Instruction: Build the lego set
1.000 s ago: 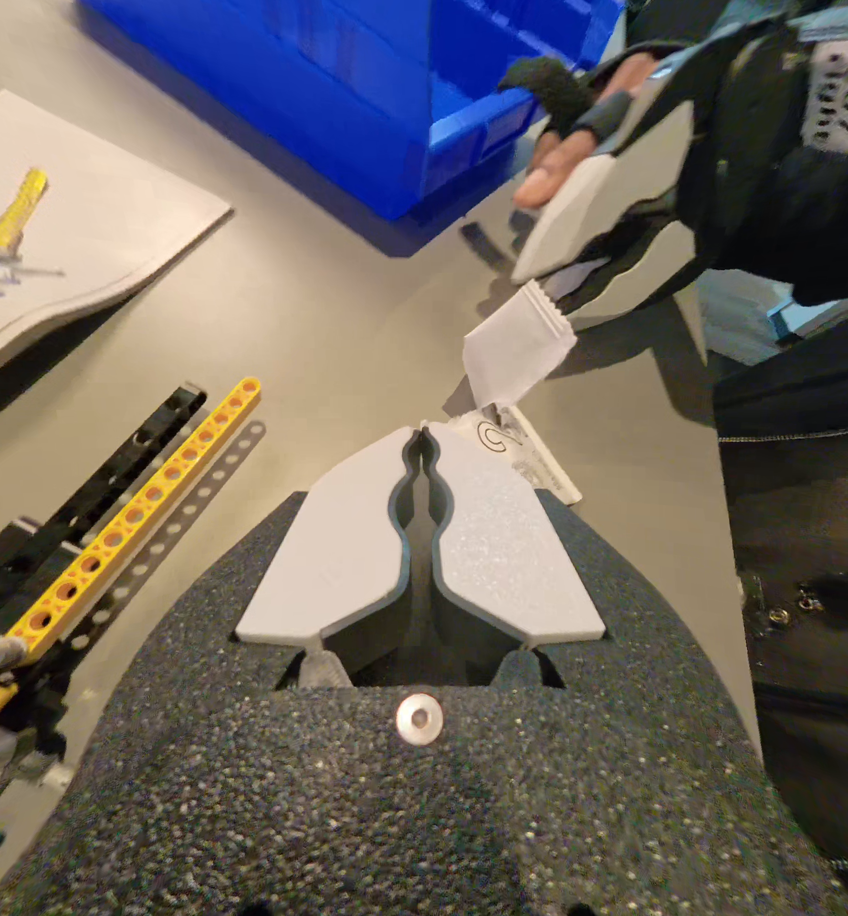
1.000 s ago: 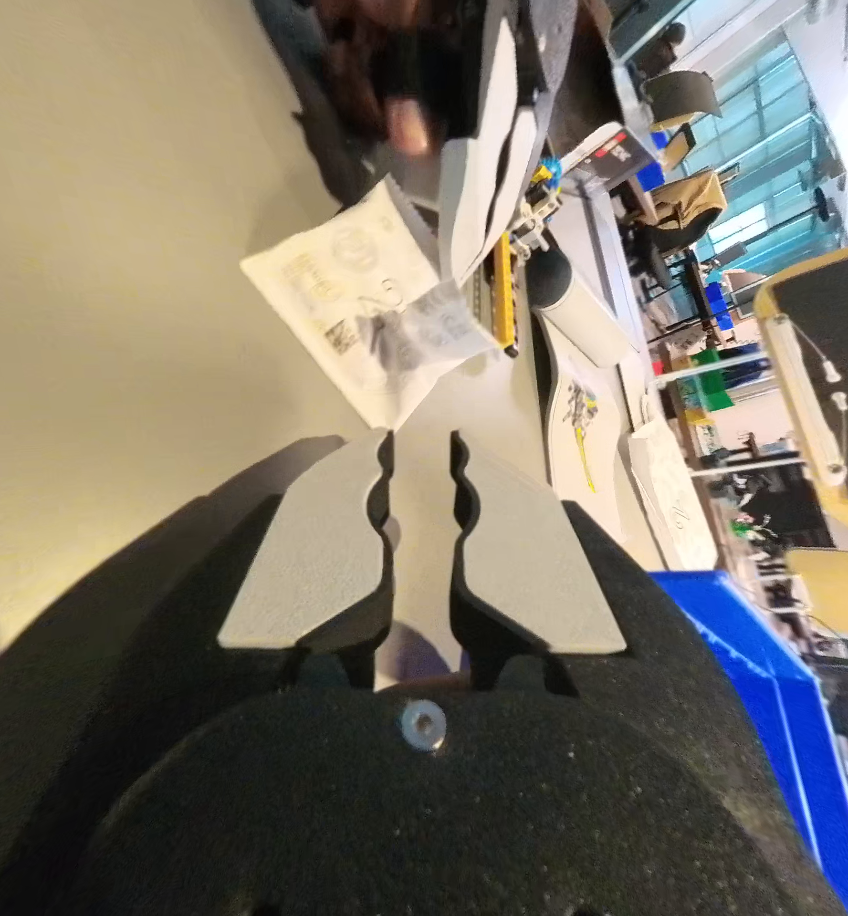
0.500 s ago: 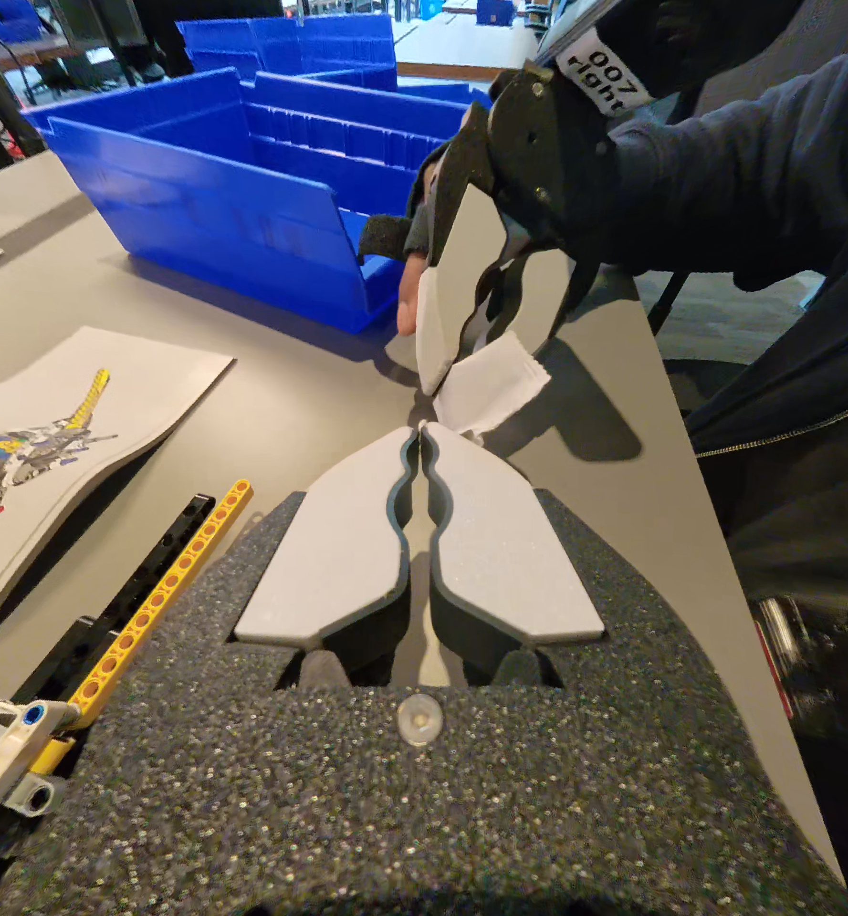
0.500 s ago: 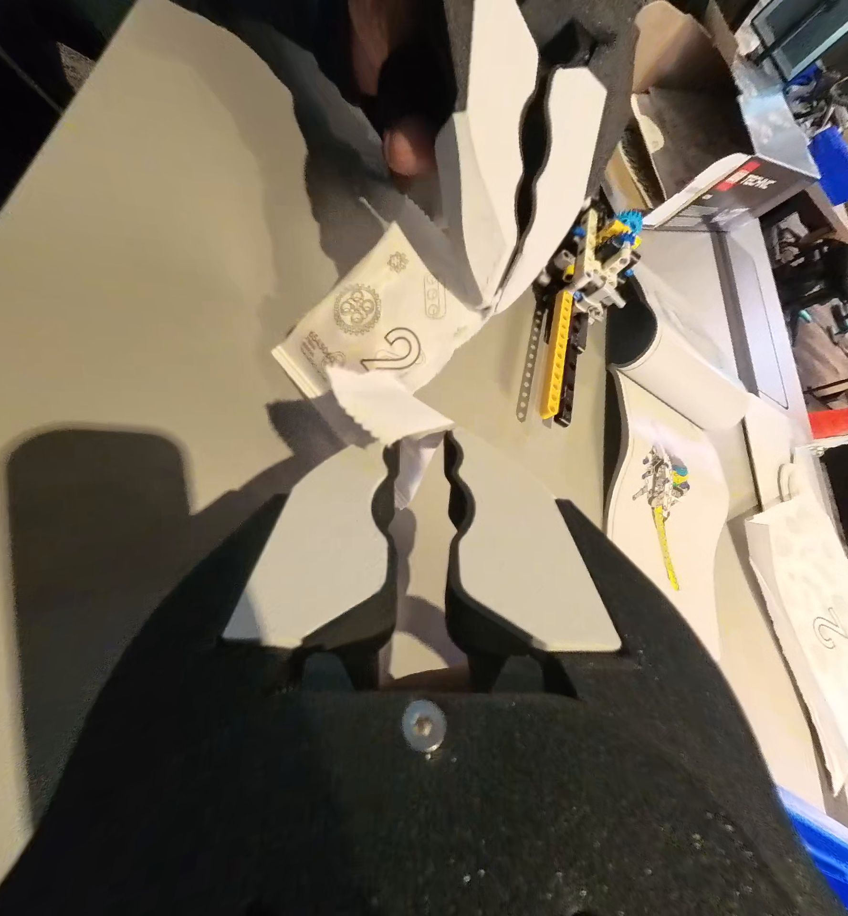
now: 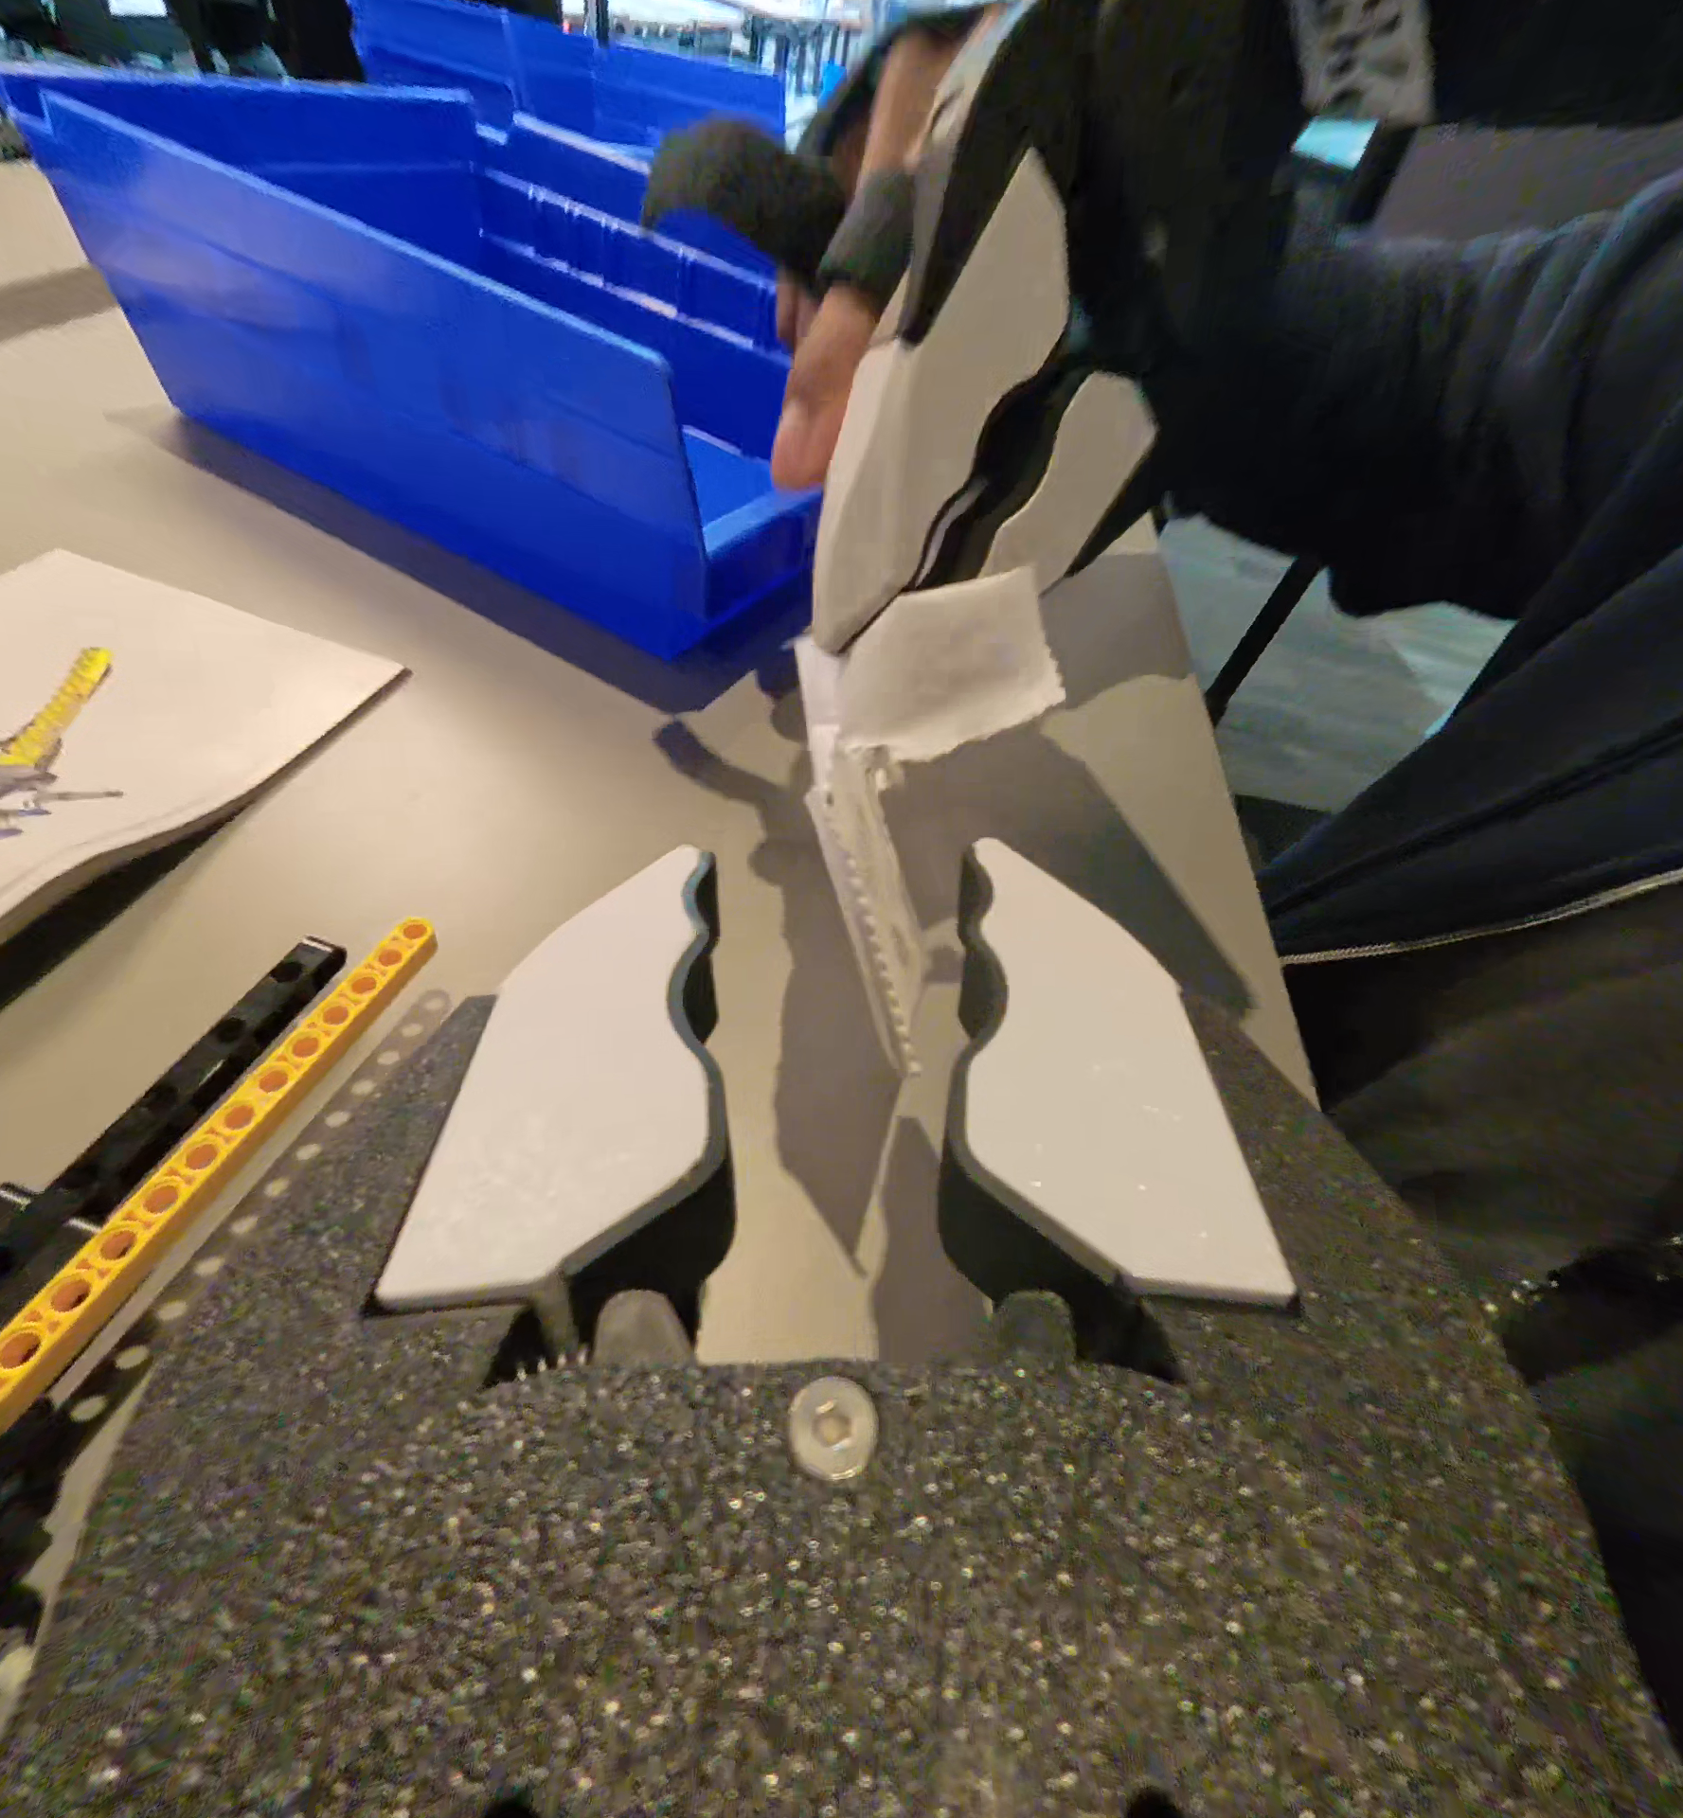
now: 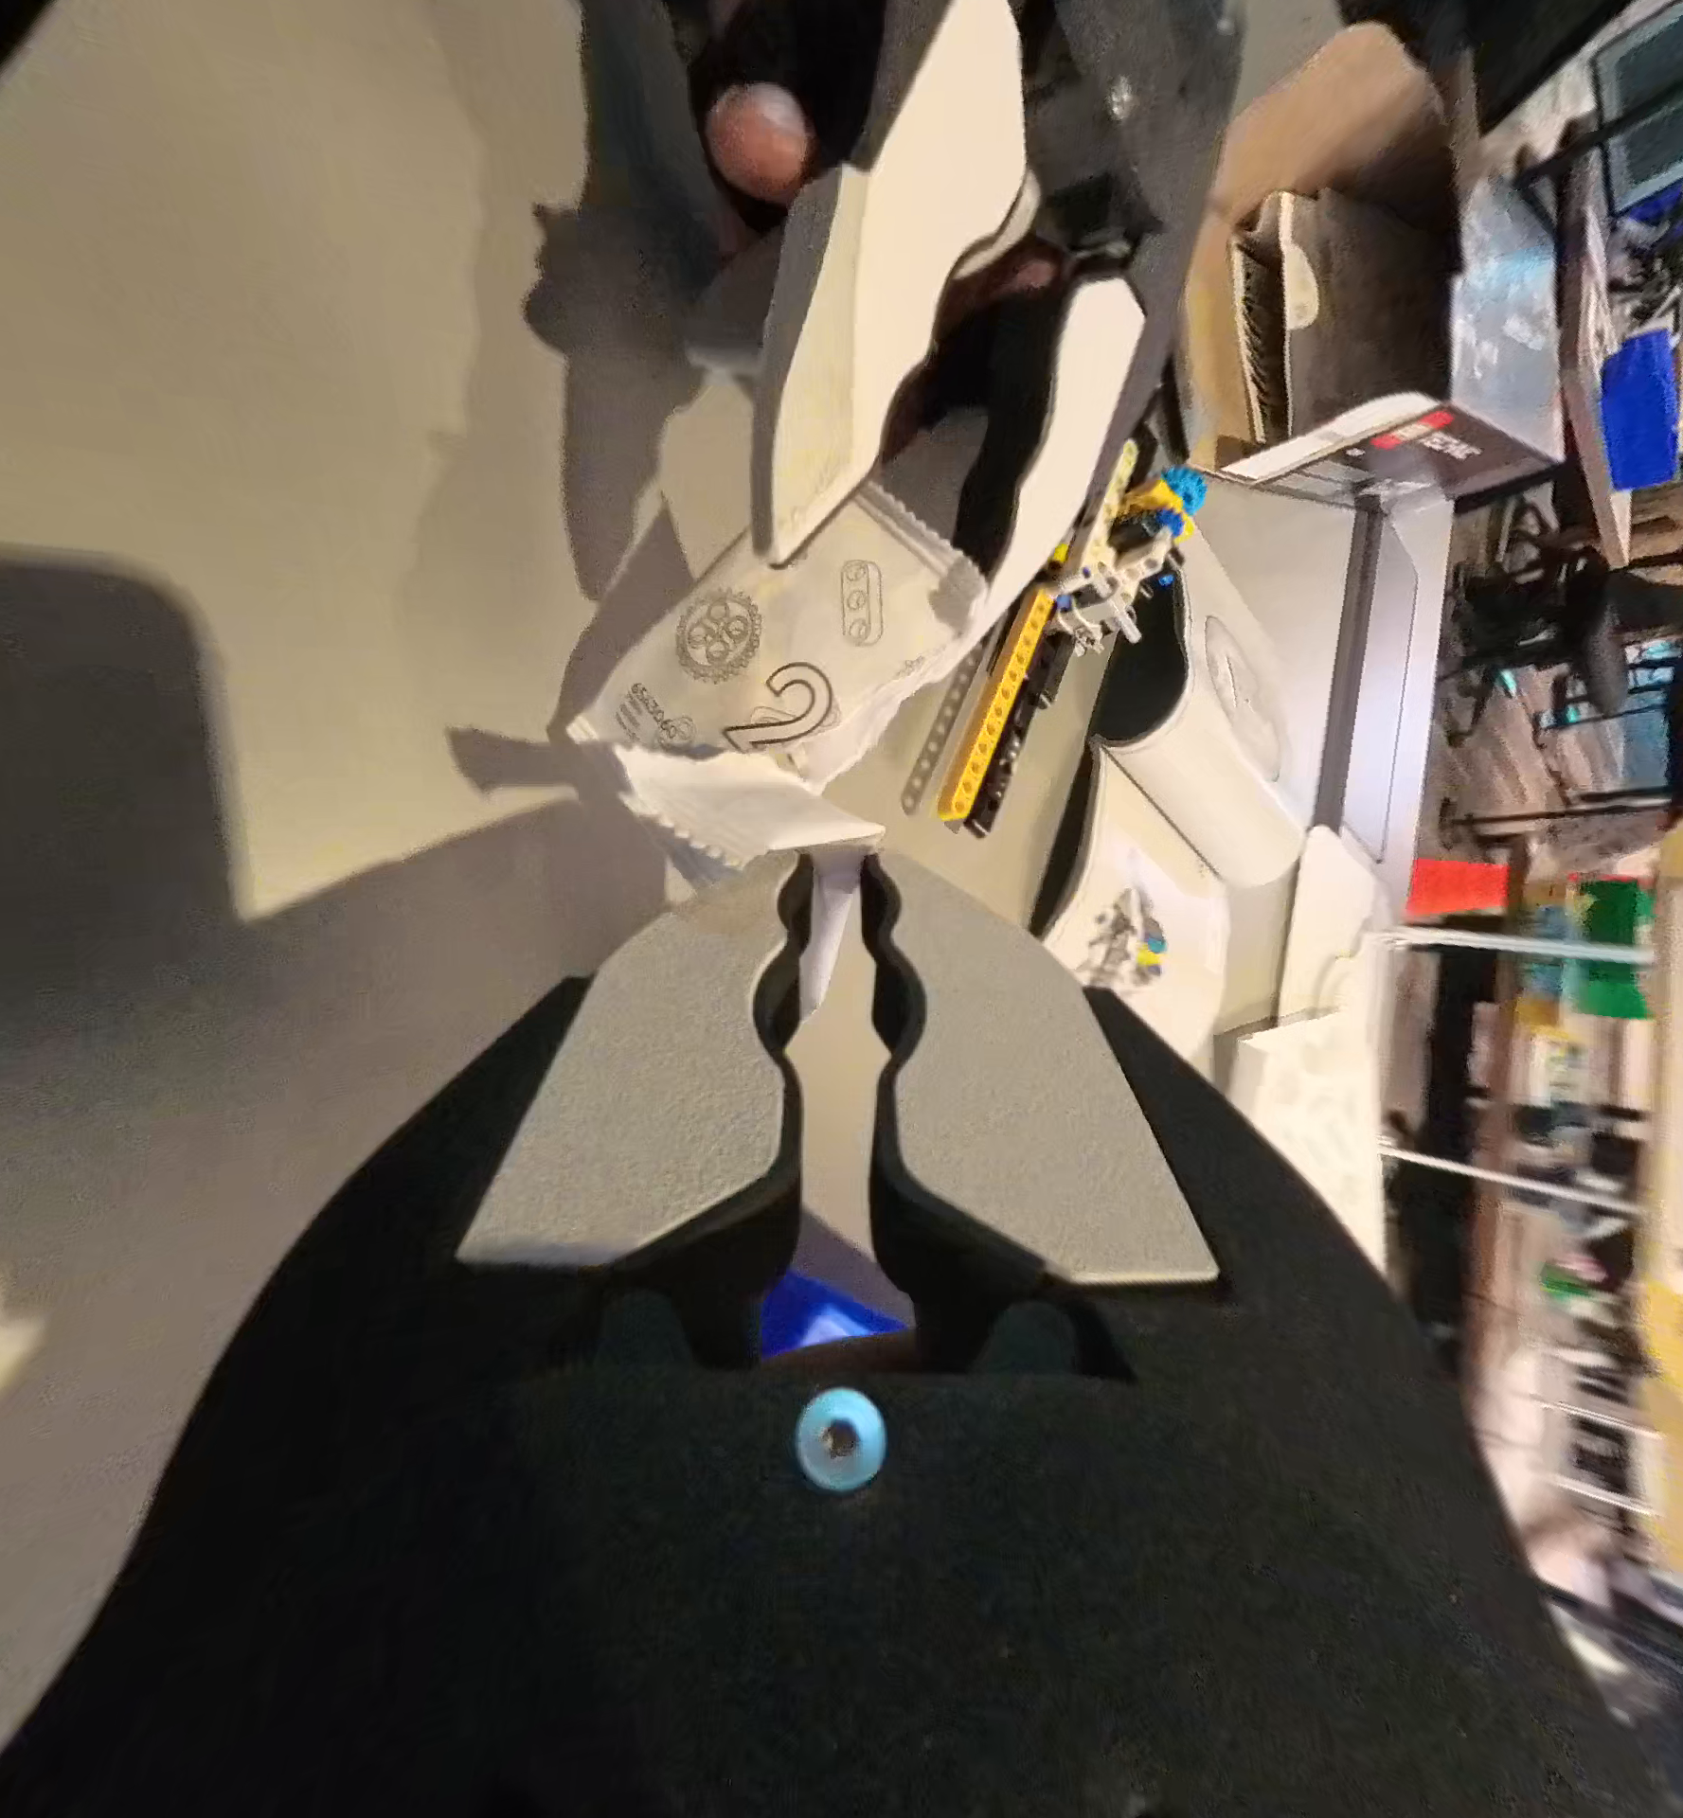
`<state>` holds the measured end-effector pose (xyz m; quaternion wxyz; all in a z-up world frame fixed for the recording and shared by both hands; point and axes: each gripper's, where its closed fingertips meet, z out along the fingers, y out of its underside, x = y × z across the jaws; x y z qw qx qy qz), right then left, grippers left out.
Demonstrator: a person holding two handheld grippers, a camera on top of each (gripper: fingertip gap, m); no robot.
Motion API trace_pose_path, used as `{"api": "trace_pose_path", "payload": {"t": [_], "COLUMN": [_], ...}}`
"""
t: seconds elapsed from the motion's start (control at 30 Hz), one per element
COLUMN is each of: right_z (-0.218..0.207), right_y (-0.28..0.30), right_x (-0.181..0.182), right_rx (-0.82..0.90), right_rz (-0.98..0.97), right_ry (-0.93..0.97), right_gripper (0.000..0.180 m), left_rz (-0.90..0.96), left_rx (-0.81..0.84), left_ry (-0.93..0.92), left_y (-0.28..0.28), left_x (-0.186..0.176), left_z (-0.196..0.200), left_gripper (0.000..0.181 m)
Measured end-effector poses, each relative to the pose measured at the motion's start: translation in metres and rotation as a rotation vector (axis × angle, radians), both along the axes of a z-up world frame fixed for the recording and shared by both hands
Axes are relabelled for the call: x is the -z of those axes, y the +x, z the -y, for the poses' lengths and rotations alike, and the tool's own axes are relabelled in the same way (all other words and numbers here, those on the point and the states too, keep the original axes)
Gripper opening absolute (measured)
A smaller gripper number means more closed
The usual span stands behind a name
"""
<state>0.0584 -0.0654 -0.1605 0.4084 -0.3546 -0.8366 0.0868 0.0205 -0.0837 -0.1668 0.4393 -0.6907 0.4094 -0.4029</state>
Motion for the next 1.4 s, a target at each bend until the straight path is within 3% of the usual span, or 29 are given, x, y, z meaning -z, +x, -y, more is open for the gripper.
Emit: {"api": "trace_pose_path", "payload": {"t": [0.07, 0.17, 0.23, 0.3, 0.4, 0.53, 0.67, 0.77, 0.83, 0.93, 1.0, 1.1, 1.3, 1.4], "right_z": [-0.010, -0.005, -0.019, -0.012, -0.012, 0.001, 0.006, -0.008, -0.012, -0.002, -0.006, 0.002, 0.002, -0.001], "right_y": [0.000, -0.002, -0.001, -0.002, -0.007, -0.017, -0.023, -0.017, -0.010, -0.002, -0.007, -0.011, -0.014, -0.014], "right_x": [-0.008, -0.004, -0.011, -0.008, -0.004, -0.001, 0.002, -0.001, 0.004, 0.025, 0.020, 0.016, 0.014, 0.016], "right_rx": [0.003, -0.056, -0.050, -0.090, -0.133, -0.175, -0.155, -0.060, -0.002, -0.041, -0.027, -0.021, -0.006, 0.009], "right_rz": [0.049, 0.142, 0.204, 0.251, 0.320, 0.304, 0.264, 0.264, 0.301, 0.388, 0.358, 0.326, 0.296, 0.301], "right_ry": [0.139, 0.197, 0.357, 0.319, 0.429, 0.393, 0.344, 0.280, 0.169, 0.112, 0.140, -0.004, -0.030, -0.003], "right_gripper": [0.008, 0.006, 0.005, 0.005, 0.005, 0.004, 0.007, 0.031, 0.038, 0.018, 0.011, 0.003, 0.000, 0.020], "left_rz": [-0.043, -0.079, -0.100, -0.100, -0.129, -0.185, -0.273, -0.305, -0.313, -0.323, -0.327, -0.332, -0.343, -0.356], "left_rx": [0.006, 0.018, 0.014, 0.009, -0.005, -0.036, -0.033, -0.028, -0.018, -0.012, -0.013, -0.010, 0.008, 0.009], "left_ry": [0.007, 0.011, 0.011, 0.005, 0.009, 0.040, 0.097, 0.116, 0.123, 0.124, 0.121, 0.105, 0.081, 0.063], "left_y": [0.002, 0.005, 0.005, 0.005, 0.005, 0.004, 0.003, 0.004, 0.005, 0.006, 0.006, 0.005, 0.005, 0.005], "left_x": [0.006, 0.012, 0.015, 0.016, 0.020, 0.027, 0.037, 0.040, 0.041, 0.042, 0.043, 0.044, 0.048, 0.050], "left_z": [0.002, 0.005, 0.004, 0.004, 0.002, -0.002, 0.000, 0.001, 0.003, 0.004, 0.003, 0.003, 0.006, 0.006], "left_gripper": [0.050, 0.051, 0.051, 0.050, 0.044, 0.037, 0.018, 0.013, 0.013, 0.016, 0.023, 0.024, 0.015, 0.015]}}
